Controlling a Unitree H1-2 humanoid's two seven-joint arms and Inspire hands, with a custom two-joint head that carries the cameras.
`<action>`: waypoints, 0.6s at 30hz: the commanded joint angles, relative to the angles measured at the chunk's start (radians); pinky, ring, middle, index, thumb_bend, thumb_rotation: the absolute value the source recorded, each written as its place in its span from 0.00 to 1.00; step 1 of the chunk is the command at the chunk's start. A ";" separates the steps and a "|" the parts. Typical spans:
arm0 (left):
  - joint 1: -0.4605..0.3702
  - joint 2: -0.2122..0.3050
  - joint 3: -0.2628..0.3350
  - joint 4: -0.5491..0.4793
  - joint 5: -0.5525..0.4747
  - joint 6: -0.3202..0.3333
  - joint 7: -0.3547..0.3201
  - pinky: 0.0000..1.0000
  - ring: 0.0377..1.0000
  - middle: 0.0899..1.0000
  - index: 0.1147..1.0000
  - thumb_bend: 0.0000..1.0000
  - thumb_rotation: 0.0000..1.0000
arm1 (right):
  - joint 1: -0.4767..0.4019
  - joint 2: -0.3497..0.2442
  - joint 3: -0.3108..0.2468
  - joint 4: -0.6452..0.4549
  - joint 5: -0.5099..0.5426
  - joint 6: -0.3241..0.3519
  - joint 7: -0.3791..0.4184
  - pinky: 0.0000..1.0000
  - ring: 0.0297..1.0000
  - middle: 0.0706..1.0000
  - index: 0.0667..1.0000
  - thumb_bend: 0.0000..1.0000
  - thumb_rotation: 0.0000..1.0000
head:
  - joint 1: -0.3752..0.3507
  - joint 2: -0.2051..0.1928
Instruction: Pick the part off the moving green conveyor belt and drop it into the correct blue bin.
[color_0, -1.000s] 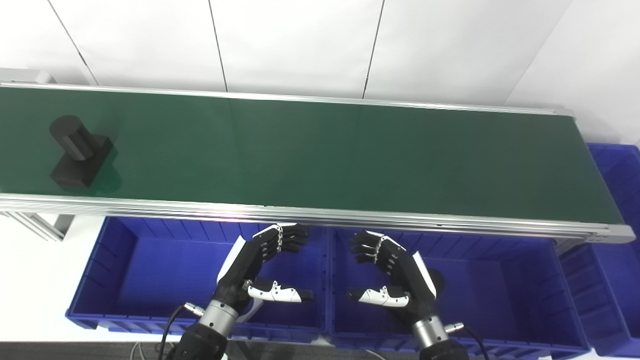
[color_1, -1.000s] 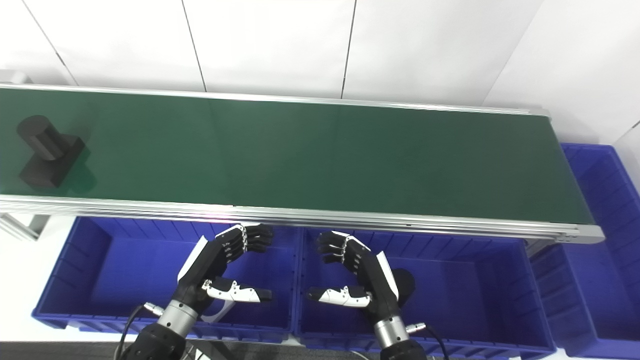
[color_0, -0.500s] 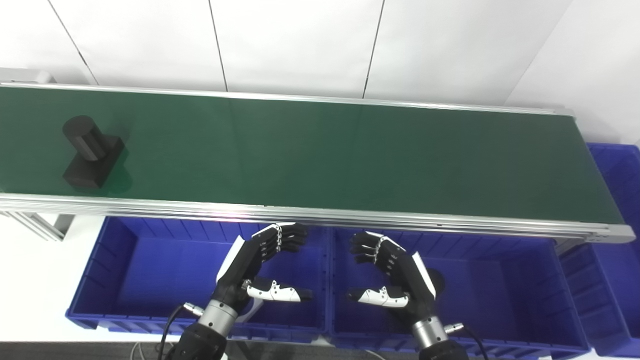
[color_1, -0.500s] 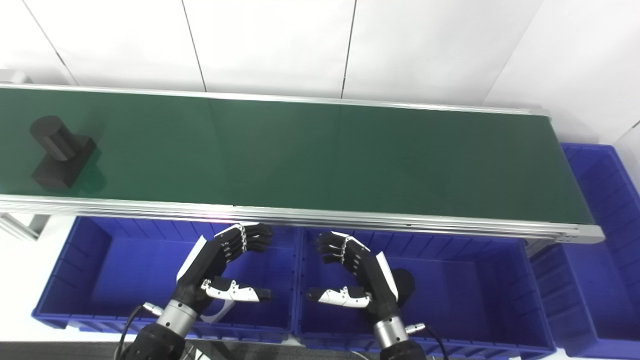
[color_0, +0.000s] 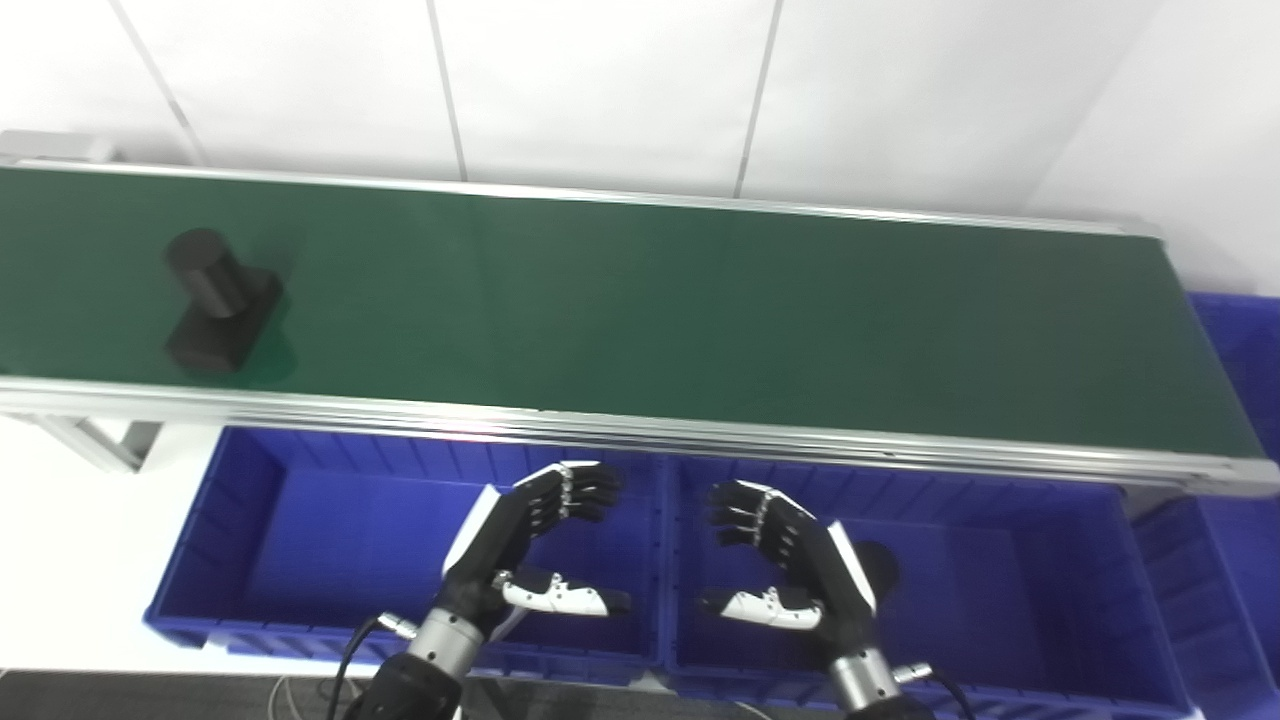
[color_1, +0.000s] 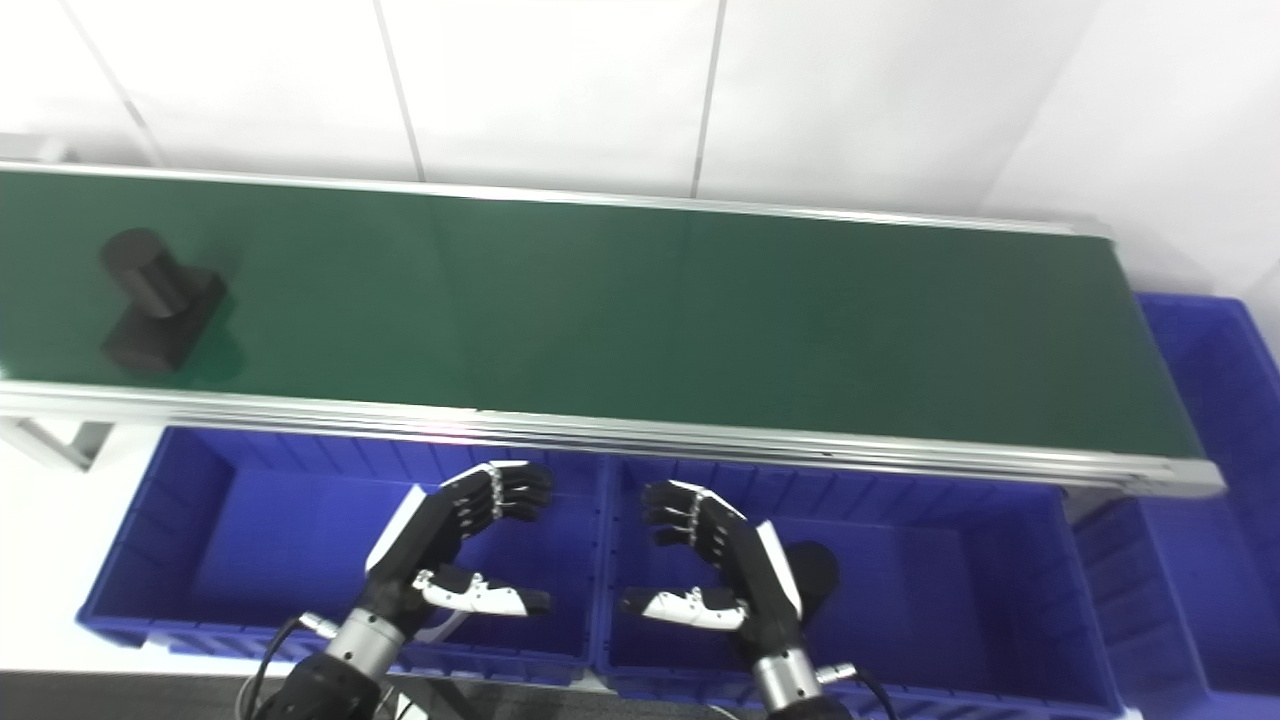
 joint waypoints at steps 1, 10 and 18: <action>-0.023 -0.021 -0.010 0.002 0.015 -0.042 0.019 0.67 0.71 0.72 0.67 0.90 0.03 | -0.013 -0.006 -0.012 -0.004 0.006 -0.049 0.009 0.65 0.70 0.72 0.69 0.93 0.23 | 0.051 -0.027; -0.031 -0.042 -0.031 0.056 0.055 -0.044 0.068 0.67 0.70 0.71 0.66 0.91 0.02 | -0.018 -0.004 -0.073 0.044 0.051 -0.049 0.088 0.66 0.72 0.72 0.70 0.95 0.23 | 0.104 -0.086; -0.039 -0.042 -0.055 0.085 0.066 -0.045 0.101 0.67 0.70 0.71 0.67 0.92 0.02 | -0.027 0.006 -0.110 0.070 0.052 -0.049 0.125 0.64 0.70 0.71 0.70 0.95 0.20 | 0.136 -0.110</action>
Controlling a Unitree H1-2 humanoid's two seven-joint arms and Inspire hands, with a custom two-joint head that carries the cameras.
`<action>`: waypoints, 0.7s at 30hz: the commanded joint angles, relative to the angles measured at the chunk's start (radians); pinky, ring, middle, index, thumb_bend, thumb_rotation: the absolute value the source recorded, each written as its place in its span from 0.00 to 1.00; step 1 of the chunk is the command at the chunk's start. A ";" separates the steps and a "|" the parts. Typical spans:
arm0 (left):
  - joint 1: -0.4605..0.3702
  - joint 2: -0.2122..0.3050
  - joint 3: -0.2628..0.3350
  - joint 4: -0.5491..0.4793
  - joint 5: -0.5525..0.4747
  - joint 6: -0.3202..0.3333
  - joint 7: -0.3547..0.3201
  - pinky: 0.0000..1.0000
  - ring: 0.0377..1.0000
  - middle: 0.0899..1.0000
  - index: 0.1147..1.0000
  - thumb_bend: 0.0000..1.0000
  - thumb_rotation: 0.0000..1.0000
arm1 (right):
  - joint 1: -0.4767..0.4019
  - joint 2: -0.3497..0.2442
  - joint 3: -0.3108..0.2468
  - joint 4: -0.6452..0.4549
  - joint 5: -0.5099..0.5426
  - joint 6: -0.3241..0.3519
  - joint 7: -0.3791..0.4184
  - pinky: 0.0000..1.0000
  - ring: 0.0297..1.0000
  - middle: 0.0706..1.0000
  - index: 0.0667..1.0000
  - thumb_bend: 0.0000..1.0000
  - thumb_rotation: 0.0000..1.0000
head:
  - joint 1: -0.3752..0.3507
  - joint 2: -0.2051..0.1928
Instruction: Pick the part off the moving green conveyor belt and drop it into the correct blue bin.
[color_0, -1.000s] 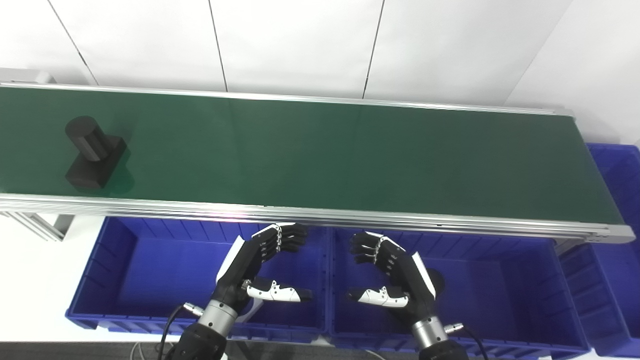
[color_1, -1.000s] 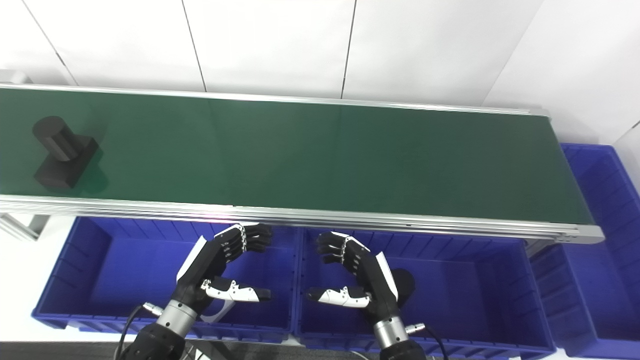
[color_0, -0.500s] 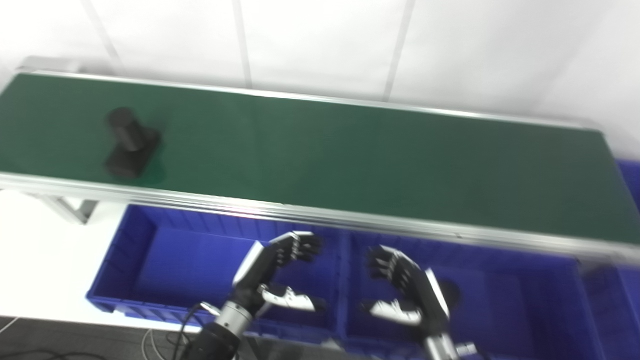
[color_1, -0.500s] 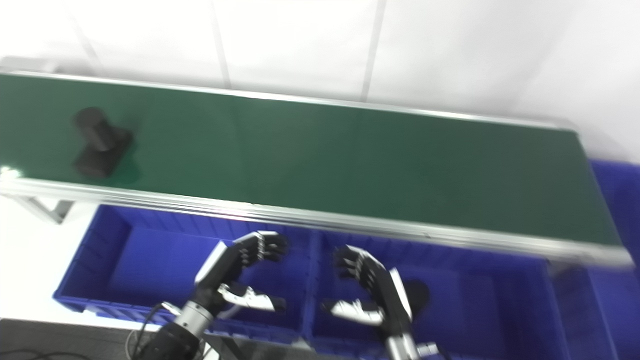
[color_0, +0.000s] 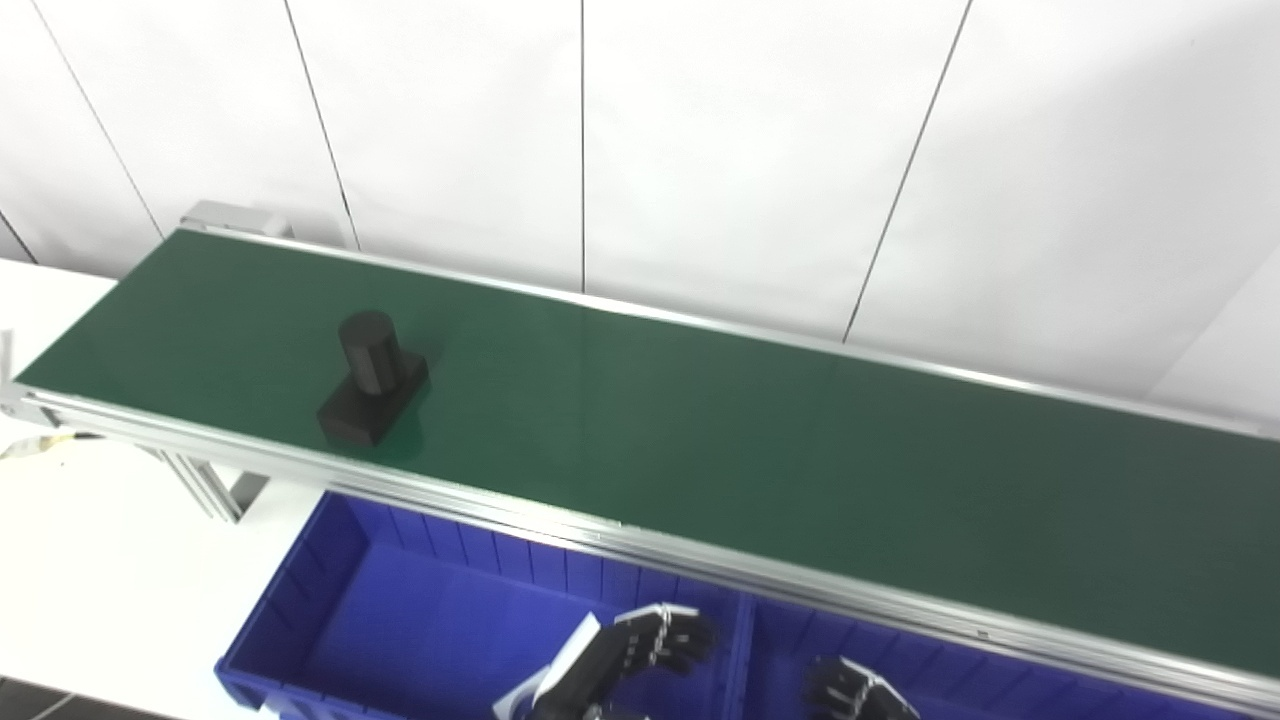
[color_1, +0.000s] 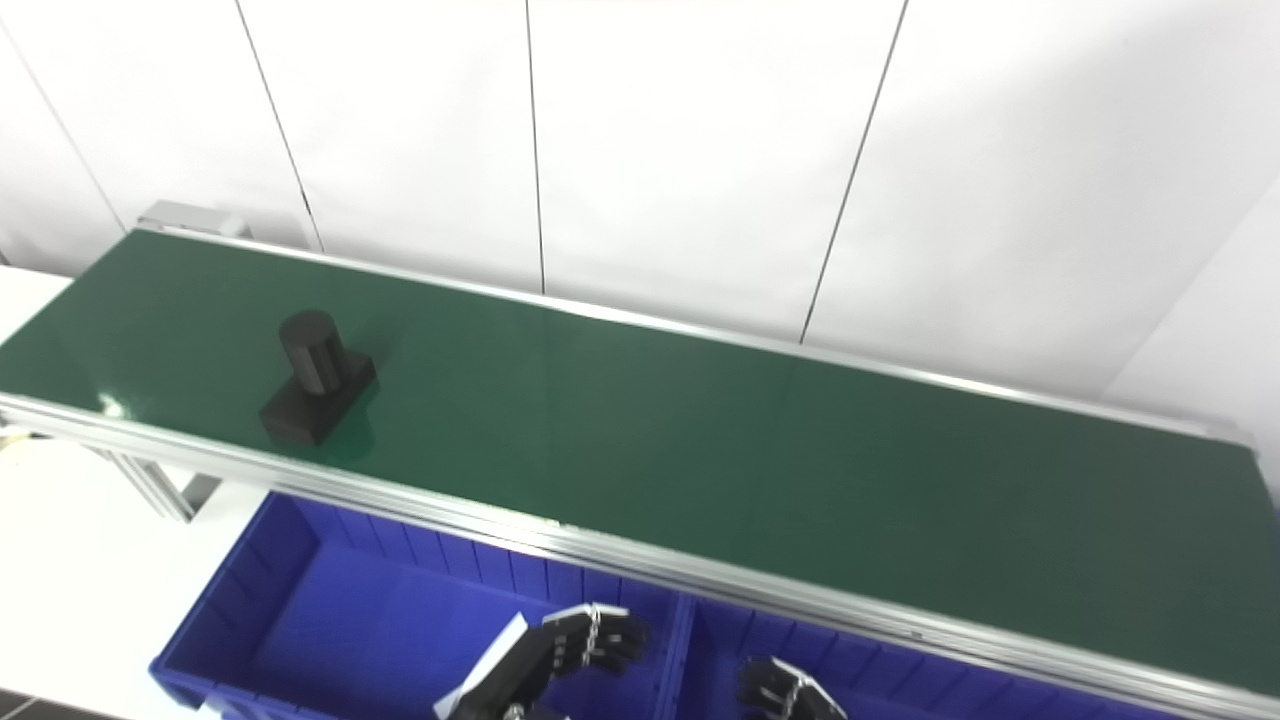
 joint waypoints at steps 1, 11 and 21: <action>-0.022 -0.008 -0.010 -0.010 0.008 -0.039 0.019 0.67 0.70 0.71 0.67 0.92 0.03 | -0.021 0.007 -0.011 -0.002 0.012 -0.049 0.025 0.64 0.70 0.71 0.70 0.94 0.19 | 0.015 -0.003; -0.043 -0.015 -0.028 0.022 0.009 -0.039 0.049 0.70 0.71 0.71 0.67 0.93 0.04 | -0.038 0.011 -0.042 0.023 0.009 -0.049 0.052 0.65 0.71 0.72 0.70 0.95 0.21 | 0.017 -0.006; -0.071 -0.015 -0.050 0.048 0.010 -0.039 0.080 0.69 0.71 0.71 0.67 0.92 0.05 | -0.028 0.016 -0.062 -0.050 0.020 -0.049 0.078 0.63 0.69 0.70 0.68 0.94 0.17 | 0.005 -0.007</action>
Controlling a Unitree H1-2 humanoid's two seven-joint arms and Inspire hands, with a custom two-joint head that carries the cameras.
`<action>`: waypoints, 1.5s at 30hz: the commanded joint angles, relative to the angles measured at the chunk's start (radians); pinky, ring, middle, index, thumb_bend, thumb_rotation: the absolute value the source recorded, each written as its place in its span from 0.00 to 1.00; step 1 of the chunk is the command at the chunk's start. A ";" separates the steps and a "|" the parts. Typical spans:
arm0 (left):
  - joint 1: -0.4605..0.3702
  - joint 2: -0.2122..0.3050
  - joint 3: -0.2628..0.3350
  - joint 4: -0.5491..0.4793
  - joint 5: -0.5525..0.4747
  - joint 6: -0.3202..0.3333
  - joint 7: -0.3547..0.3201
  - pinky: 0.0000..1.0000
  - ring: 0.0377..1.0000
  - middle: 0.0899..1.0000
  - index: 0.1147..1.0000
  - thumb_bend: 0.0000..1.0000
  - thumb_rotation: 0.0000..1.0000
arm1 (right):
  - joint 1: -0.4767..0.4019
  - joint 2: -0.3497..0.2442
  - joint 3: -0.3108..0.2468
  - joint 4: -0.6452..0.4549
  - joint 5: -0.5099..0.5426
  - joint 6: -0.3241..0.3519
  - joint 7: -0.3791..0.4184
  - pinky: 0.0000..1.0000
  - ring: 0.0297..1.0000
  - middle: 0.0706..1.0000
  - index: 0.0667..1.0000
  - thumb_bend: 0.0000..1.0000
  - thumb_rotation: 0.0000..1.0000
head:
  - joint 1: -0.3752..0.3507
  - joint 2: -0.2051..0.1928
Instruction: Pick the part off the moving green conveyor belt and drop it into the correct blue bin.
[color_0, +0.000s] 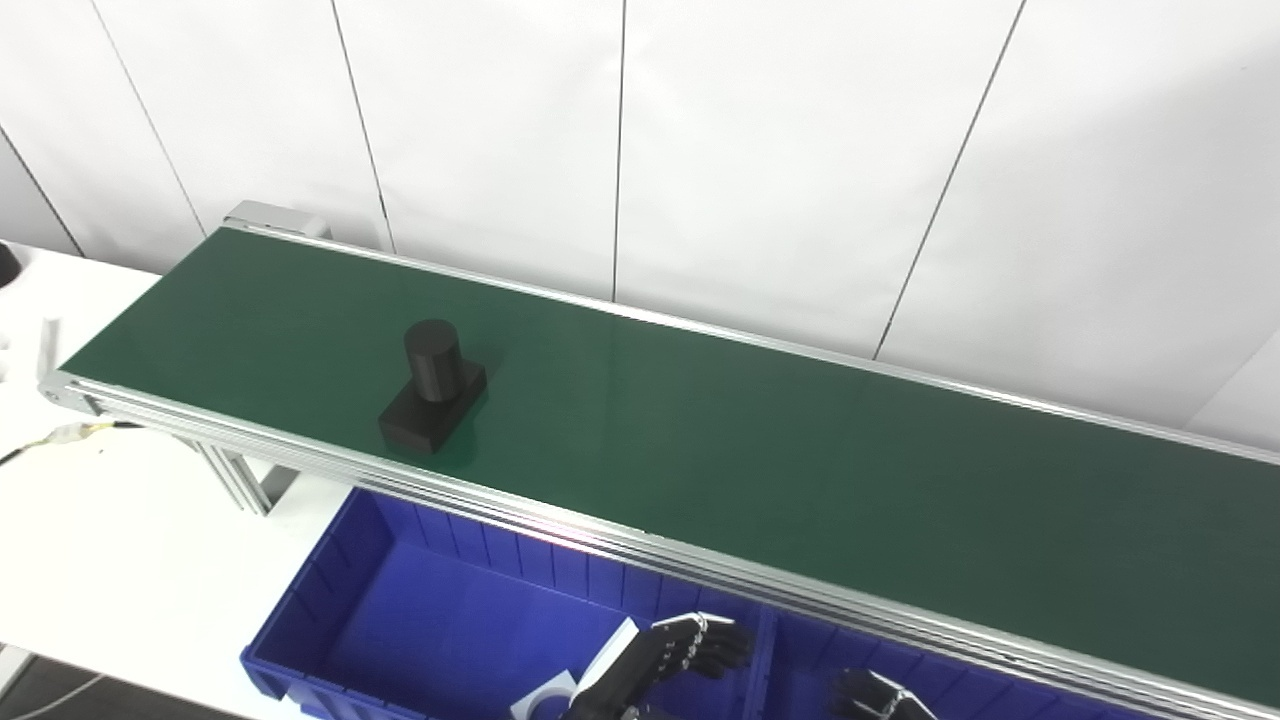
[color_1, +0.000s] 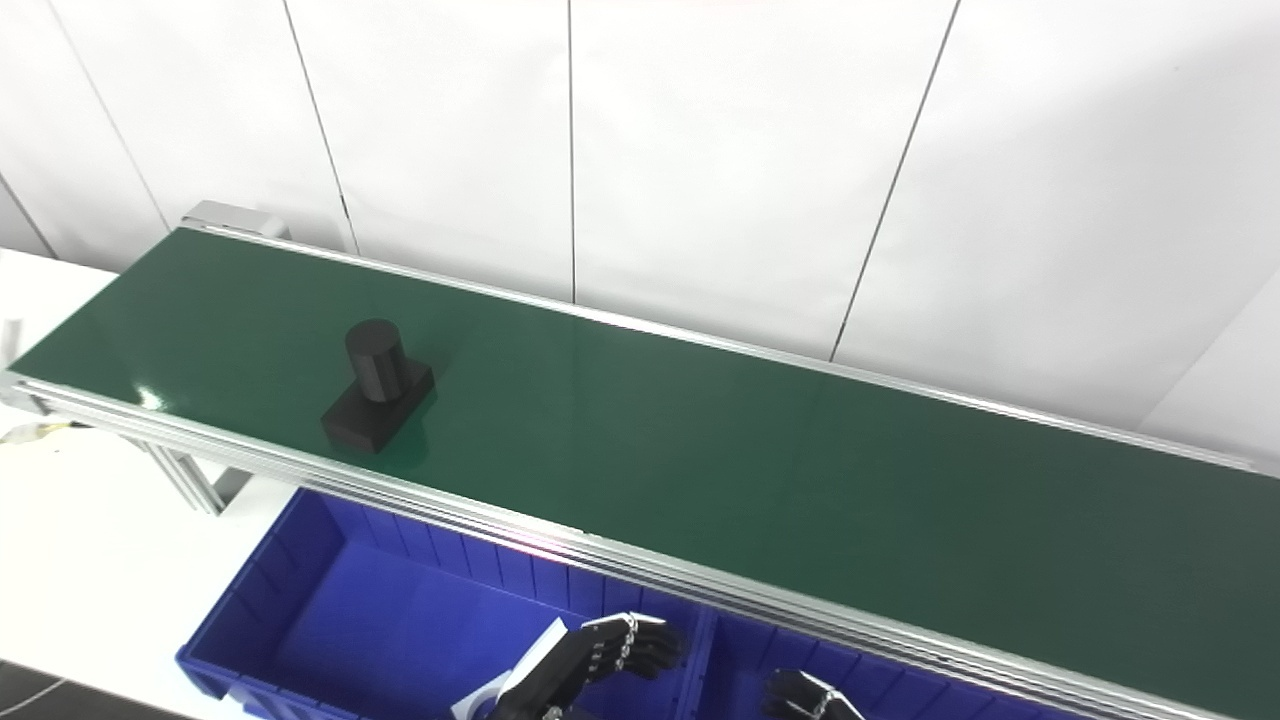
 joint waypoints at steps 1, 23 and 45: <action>-0.018 -0.007 -0.005 -0.012 0.005 -0.039 0.016 0.69 0.71 0.71 0.67 0.92 0.04 | -0.003 0.013 -0.005 -0.070 0.014 -0.049 0.011 0.63 0.68 0.70 0.68 0.93 0.17 | -0.001 0.001; -0.037 0.008 -0.025 0.011 0.003 -0.039 0.039 0.62 0.70 0.70 0.67 0.91 0.02 | 0.001 0.031 0.074 -0.496 0.199 -0.018 0.048 0.62 0.66 0.70 0.70 0.92 0.23 | -0.025 -0.002; -0.073 -0.004 -0.036 0.065 -0.008 -0.039 0.055 0.65 0.70 0.70 0.67 0.91 0.02 | -0.336 0.032 0.073 -0.304 0.098 -0.010 -0.064 0.67 0.72 0.76 0.77 0.94 0.21 | -0.034 -0.022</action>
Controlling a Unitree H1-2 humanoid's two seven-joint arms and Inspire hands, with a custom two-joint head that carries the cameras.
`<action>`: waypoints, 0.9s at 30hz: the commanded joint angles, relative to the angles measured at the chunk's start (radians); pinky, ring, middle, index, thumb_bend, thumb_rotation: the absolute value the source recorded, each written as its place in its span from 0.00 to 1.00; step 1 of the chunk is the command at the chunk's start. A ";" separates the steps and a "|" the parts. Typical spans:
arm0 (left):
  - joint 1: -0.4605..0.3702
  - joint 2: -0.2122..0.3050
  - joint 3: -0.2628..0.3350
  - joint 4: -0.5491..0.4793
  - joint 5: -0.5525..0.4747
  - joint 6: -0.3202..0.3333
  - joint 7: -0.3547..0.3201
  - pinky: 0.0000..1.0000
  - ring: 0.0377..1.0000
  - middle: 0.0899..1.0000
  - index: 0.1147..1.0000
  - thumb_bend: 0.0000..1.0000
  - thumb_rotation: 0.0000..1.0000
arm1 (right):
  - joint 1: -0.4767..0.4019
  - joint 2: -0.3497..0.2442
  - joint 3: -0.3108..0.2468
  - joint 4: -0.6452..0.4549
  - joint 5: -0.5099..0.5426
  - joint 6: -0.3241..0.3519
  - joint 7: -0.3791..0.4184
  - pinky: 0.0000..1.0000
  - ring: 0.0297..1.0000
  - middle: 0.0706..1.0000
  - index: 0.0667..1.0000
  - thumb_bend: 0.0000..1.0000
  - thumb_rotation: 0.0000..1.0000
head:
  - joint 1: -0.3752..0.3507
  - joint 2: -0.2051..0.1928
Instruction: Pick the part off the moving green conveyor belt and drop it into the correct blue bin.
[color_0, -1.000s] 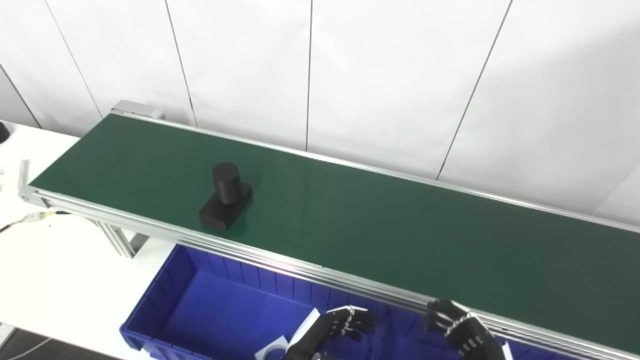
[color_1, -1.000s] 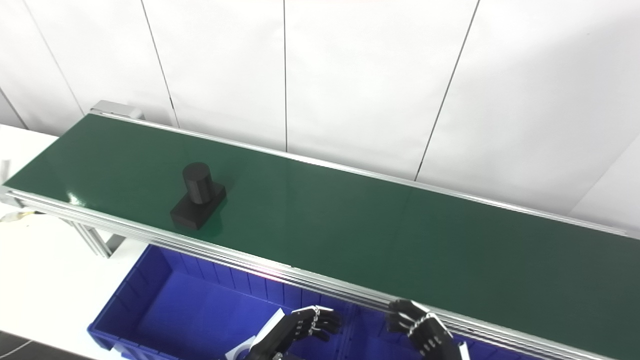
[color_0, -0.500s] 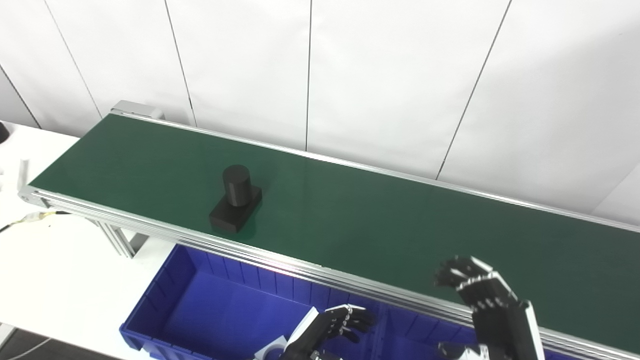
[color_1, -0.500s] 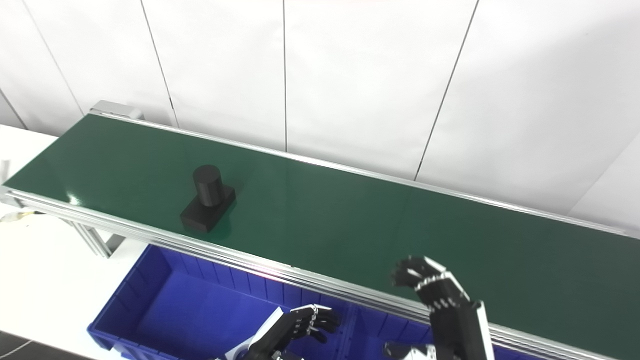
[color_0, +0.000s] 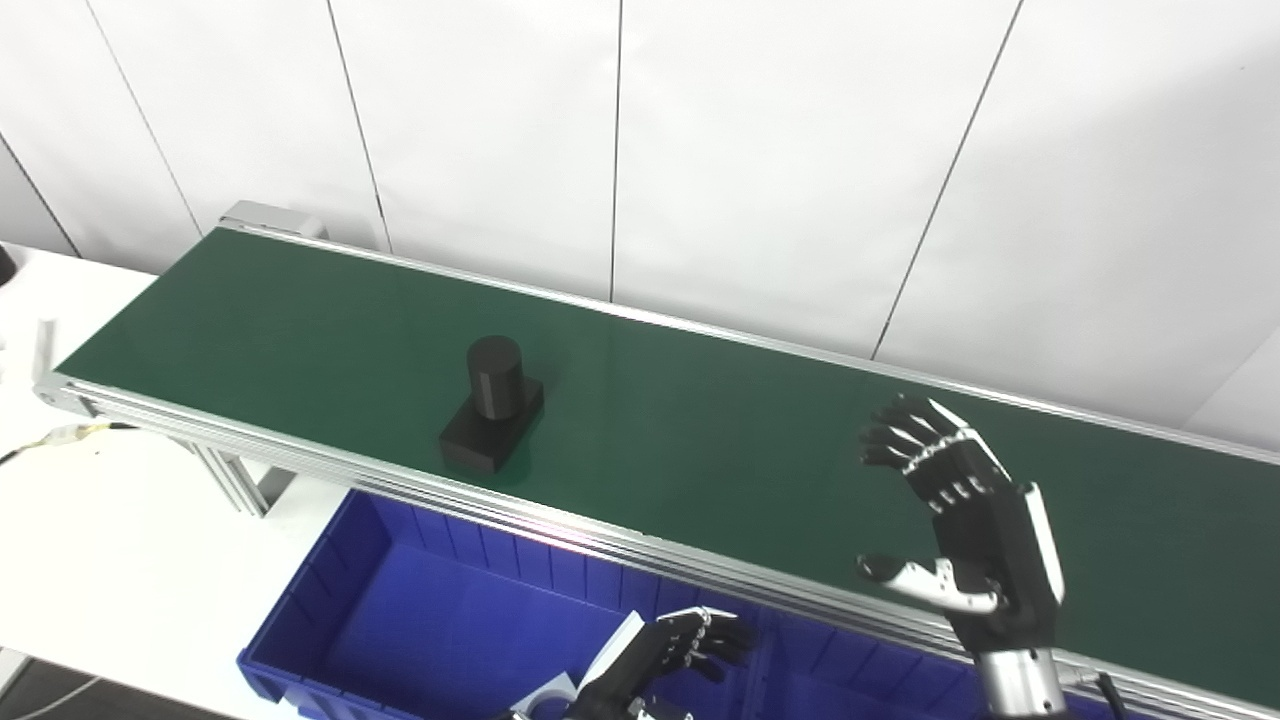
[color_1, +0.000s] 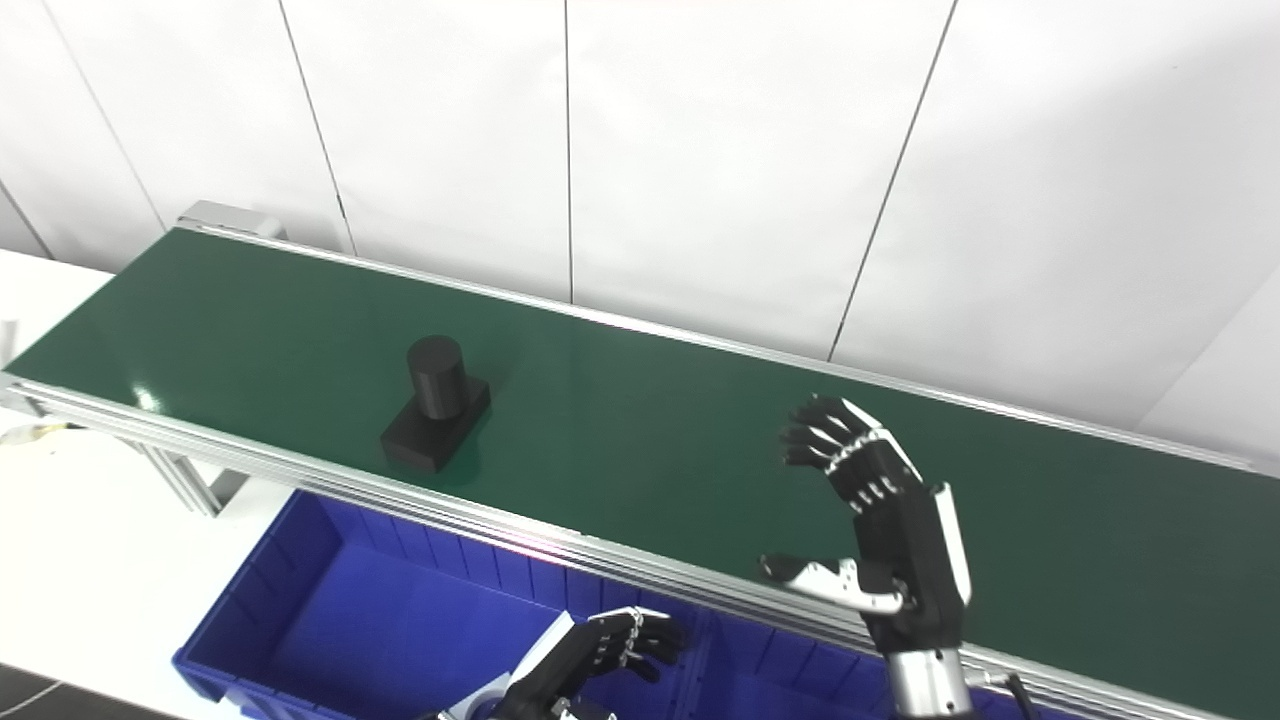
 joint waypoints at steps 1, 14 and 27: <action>-0.025 -0.013 -0.002 -0.003 -0.007 -0.038 0.010 0.65 0.70 0.70 0.67 0.91 0.03 | -0.068 0.015 -0.004 0.022 -0.028 -0.060 -0.025 0.68 0.74 0.77 0.78 0.93 0.21 | -0.004 -0.003; -0.056 -0.015 -0.025 0.047 0.003 -0.038 0.038 0.65 0.69 0.69 0.66 0.92 0.05 | -0.236 0.023 0.013 0.252 -0.117 -0.059 -0.068 0.77 0.82 0.87 0.87 0.99 0.26 | -0.001 -0.017; -0.053 -0.007 -0.046 0.038 -0.005 -0.038 0.044 0.66 0.70 0.70 0.66 0.92 0.02 | -0.326 0.034 0.034 0.346 -0.205 -0.041 -0.121 0.82 0.86 0.93 0.91 1.00 0.27 | -0.014 -0.013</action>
